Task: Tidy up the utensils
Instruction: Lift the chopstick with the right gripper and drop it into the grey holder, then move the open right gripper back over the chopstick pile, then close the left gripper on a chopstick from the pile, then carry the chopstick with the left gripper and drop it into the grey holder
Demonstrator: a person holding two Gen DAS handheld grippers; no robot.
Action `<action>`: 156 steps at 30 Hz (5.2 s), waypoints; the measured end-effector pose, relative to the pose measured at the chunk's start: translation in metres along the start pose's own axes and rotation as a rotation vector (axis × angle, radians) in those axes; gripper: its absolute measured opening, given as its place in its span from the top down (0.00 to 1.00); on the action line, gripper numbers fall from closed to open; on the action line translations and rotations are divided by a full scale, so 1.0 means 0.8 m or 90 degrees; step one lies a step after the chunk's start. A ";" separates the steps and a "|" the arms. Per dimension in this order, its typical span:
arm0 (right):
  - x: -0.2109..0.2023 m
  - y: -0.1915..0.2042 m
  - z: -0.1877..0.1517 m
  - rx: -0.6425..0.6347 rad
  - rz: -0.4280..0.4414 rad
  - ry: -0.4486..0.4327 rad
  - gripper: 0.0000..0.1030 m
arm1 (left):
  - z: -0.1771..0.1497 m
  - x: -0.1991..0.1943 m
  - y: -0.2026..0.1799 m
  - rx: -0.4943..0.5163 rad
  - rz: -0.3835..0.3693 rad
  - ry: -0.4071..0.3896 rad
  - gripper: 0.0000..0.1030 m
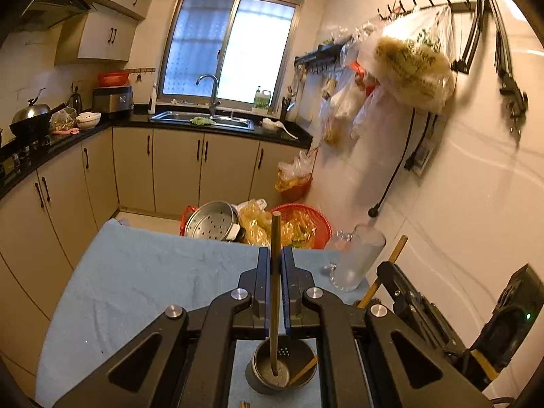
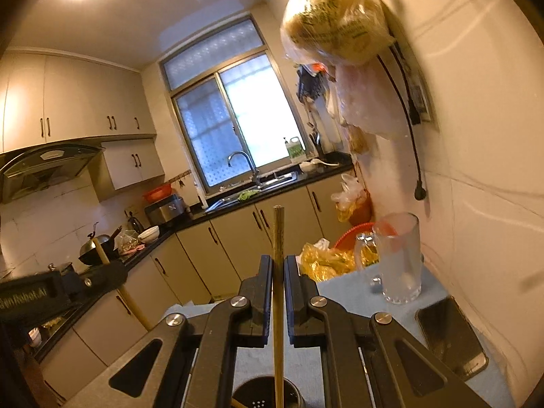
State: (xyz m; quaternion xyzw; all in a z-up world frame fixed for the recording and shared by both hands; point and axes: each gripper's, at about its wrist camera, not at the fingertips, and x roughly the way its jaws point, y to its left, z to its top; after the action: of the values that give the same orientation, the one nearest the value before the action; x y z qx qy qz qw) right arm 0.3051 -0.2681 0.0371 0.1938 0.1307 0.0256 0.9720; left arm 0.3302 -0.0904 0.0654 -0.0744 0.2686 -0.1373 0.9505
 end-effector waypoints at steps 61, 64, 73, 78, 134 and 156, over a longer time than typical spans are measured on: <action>-0.269 0.025 -0.172 -0.057 0.088 0.258 0.55 | -0.238 -0.215 0.093 -0.039 0.120 0.168 0.35; -0.248 0.029 -0.178 -0.062 0.105 0.280 0.60 | -0.237 -0.199 0.094 -0.039 0.119 0.180 0.35; -0.169 0.032 -0.192 -0.065 0.140 0.350 0.64 | -0.228 -0.131 0.104 -0.053 0.099 0.227 0.35; -0.122 0.027 -0.195 -0.068 0.136 0.376 0.66 | -0.221 -0.085 0.111 -0.073 0.078 0.256 0.35; 0.051 0.103 -0.256 -0.262 0.098 0.556 0.91 | -0.202 -0.005 0.176 -0.222 -0.025 0.291 0.93; -0.250 0.029 -0.119 -0.127 0.063 0.214 0.92 | -0.186 -0.223 0.073 -0.071 0.041 0.079 0.93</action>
State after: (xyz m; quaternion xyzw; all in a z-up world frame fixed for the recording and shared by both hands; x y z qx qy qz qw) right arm 0.0870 -0.2319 0.0104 0.0959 0.2779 0.1180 0.9485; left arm 0.1183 0.0088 0.0149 -0.1102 0.3362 -0.0956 0.9304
